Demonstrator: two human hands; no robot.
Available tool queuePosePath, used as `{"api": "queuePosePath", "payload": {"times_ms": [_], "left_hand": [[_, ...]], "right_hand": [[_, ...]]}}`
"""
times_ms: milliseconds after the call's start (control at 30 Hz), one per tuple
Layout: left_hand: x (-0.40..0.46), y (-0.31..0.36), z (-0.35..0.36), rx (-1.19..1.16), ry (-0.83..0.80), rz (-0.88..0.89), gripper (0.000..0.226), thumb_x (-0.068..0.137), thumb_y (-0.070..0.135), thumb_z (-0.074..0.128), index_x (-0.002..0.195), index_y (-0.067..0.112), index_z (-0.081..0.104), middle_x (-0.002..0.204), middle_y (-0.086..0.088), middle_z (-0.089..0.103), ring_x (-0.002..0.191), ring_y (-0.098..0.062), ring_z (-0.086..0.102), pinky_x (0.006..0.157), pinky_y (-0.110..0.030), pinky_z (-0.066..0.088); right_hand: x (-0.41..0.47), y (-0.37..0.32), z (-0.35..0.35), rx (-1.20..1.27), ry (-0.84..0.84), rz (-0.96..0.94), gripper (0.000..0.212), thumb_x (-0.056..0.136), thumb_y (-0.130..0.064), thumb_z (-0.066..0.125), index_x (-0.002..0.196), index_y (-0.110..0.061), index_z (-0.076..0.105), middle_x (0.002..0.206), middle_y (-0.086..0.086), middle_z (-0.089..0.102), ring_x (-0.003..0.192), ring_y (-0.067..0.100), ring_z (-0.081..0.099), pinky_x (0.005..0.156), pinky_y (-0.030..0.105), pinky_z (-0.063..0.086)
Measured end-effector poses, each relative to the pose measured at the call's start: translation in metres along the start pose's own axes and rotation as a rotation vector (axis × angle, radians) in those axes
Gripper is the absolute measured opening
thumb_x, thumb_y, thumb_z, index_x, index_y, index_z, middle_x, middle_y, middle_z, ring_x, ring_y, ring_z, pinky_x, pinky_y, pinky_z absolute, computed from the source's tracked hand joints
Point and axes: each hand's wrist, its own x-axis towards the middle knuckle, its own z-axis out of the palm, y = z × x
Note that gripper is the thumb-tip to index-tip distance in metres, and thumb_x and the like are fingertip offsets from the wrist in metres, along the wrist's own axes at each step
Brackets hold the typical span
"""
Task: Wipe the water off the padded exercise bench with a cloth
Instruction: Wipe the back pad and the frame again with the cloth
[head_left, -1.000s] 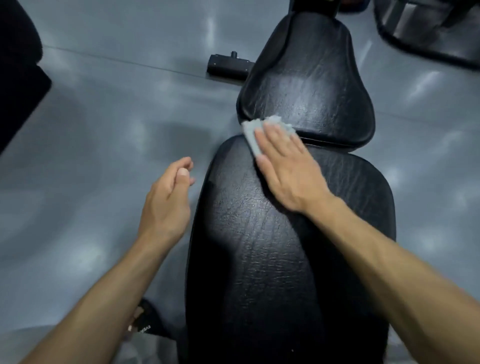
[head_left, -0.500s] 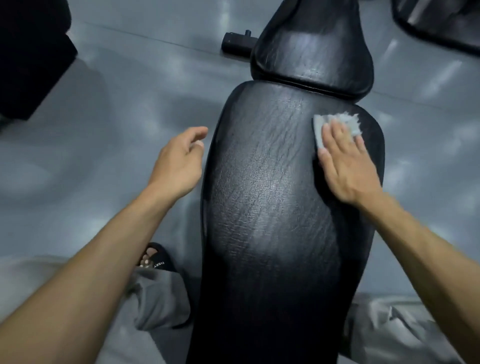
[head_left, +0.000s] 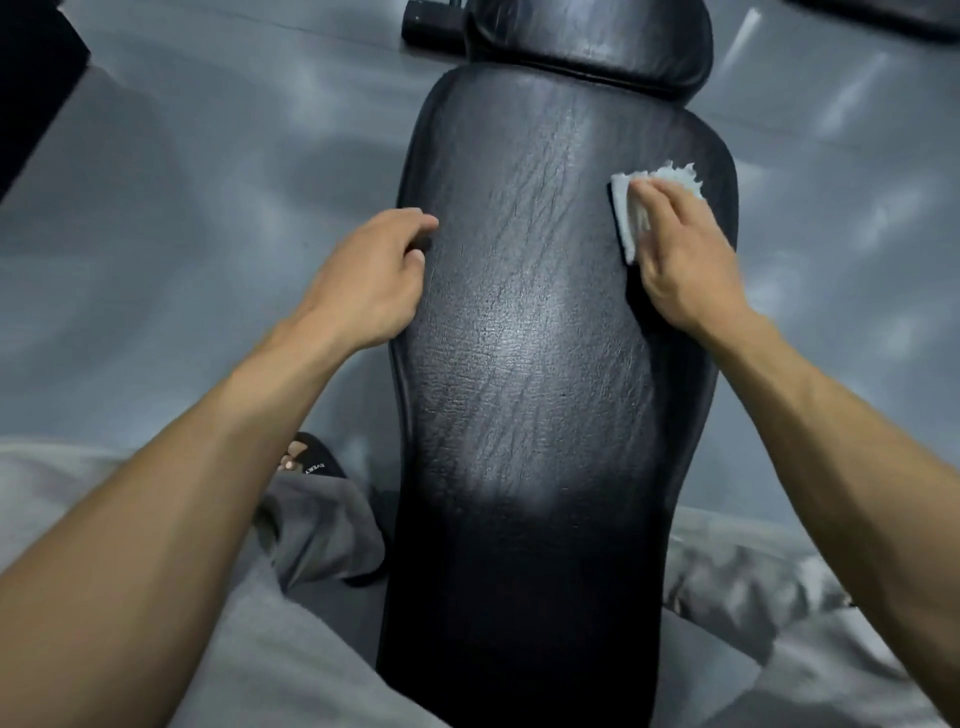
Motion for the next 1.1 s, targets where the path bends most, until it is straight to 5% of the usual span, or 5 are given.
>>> {"api": "queuePosePath", "payload": {"times_ms": [267, 567, 767, 933, 1100], "left_hand": [[-0.017, -0.009, 0.003, 0.096, 0.061, 0.016, 0.044, 0.104, 0.010, 0.043, 0.149, 0.010, 0.048, 0.156, -0.008, 0.045, 0.141, -0.030, 0.043, 0.115, -0.032, 0.031], [-0.027, -0.017, 0.026, 0.184, -0.034, 0.059, 0.046, 0.107, 0.014, 0.042, 0.153, 0.011, 0.044, 0.166, -0.008, 0.031, 0.152, -0.030, 0.029, 0.124, -0.036, 0.020], [-0.026, -0.018, 0.033, 0.228, -0.034, 0.067, 0.048, 0.105, 0.012, 0.044, 0.153, 0.010, 0.044, 0.166, -0.011, 0.028, 0.152, -0.033, 0.029, 0.125, -0.039, 0.021], [-0.029, -0.014, 0.035, 0.279, -0.053, 0.032, 0.054, 0.104, 0.008, 0.040, 0.157, 0.014, 0.038, 0.170, -0.003, 0.020, 0.153, -0.033, 0.025, 0.124, -0.037, 0.020], [-0.028, -0.015, 0.030, 0.340, -0.142, 0.029, 0.063, 0.099, 0.002, 0.041, 0.159, 0.018, 0.033, 0.171, 0.000, 0.013, 0.154, -0.033, 0.025, 0.125, -0.048, 0.025]], "right_hand": [[-0.056, 0.029, 0.002, 0.052, -0.121, 0.053, 0.069, 0.094, -0.014, 0.027, 0.162, -0.013, 0.020, 0.171, 0.011, 0.007, 0.158, 0.023, 0.004, 0.129, 0.043, 0.006], [-0.172, -0.028, 0.013, 0.021, -0.179, 0.038, 0.067, 0.107, -0.045, 0.022, 0.163, -0.011, 0.007, 0.170, 0.010, -0.005, 0.157, 0.024, -0.010, 0.128, 0.046, -0.003], [-0.215, -0.042, 0.016, -0.150, -0.290, -0.205, 0.066, 0.108, -0.048, 0.009, 0.163, -0.013, 0.000, 0.171, 0.009, -0.009, 0.157, 0.021, -0.011, 0.128, 0.050, 0.005], [-0.183, -0.008, 0.009, -0.117, -0.216, 0.082, 0.074, 0.106, -0.054, 0.015, 0.163, -0.009, -0.001, 0.170, 0.013, -0.011, 0.157, 0.024, -0.015, 0.128, 0.047, 0.001], [-0.266, -0.050, 0.013, -0.204, -0.362, -0.434, 0.081, 0.106, -0.057, 0.027, 0.162, -0.005, 0.004, 0.170, 0.018, -0.004, 0.157, 0.033, -0.006, 0.127, 0.054, 0.010]]}}
